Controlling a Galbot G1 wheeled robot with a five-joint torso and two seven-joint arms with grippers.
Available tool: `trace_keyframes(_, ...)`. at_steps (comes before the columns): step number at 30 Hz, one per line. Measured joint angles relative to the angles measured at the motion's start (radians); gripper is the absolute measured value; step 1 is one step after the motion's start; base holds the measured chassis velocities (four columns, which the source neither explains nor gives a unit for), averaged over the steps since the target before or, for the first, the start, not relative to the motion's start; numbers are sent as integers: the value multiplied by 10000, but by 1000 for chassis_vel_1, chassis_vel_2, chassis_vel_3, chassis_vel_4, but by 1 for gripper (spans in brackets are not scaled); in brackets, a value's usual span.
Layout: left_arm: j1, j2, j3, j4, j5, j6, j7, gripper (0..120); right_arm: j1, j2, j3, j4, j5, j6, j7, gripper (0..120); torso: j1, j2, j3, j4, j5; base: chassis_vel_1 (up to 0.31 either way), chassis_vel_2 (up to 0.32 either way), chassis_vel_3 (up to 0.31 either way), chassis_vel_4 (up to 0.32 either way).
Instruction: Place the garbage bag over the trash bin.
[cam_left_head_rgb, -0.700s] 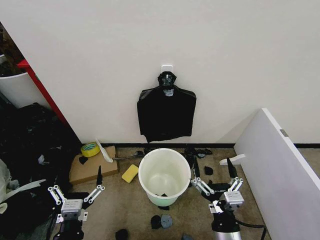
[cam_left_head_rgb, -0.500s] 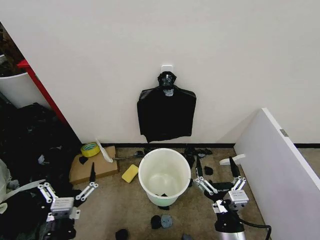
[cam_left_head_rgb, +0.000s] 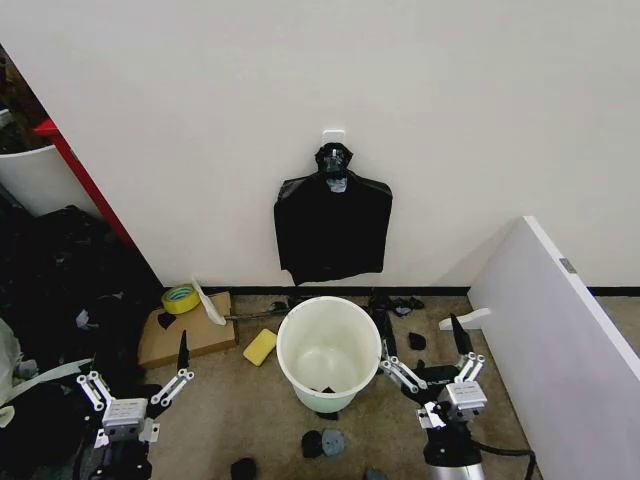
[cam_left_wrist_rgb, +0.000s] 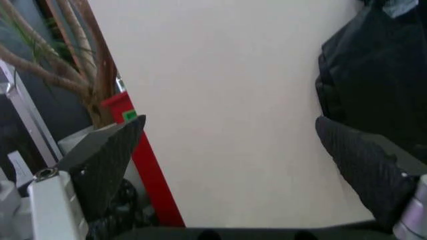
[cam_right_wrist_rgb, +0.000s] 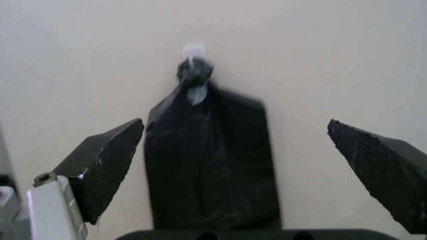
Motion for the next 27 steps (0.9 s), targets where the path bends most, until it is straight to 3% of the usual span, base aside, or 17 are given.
trace_keyframes(9, 175, 266, 241, 509, -560, -300, 139, 100, 2257, -660, -231, -1162, 1704, -1531, -786, 100, 0, 0, 0, -6, -3, 0, 0, 0, 0)
trace_keyframes(13, 319, 126, 141, 552, -476, -583, 153, 100, 3268, -897, -494, -1650, 2623, -2108, -945, 100, 0, 0, 1, 6, 0, 0, 0, 0, 0)
trace_keyframes(16, 418, 3, 32, 566, -306, -734, 153, 100, 4093, -1131, -703, -2134, 3619, -2571, -1154, 100, 0, 0, 1, 0, 0, 0, 0, 0, 0)
trace_keyframes(24, 433, -240, -173, 572, -80, -873, 113, 100, 6135, -1644, -798, -3224, 6423, -2983, -2206, 100, 0, -1, 1, -1, 0, 0, 0, 0, 0)
trace_keyframes(27, 399, -288, -117, 567, 41, -880, 110, 100, 6638, -1671, -842, -3356, 6734, -3149, -2266, 100, 1, -1, 1, 0, -2, 0, 0, 0, 0)
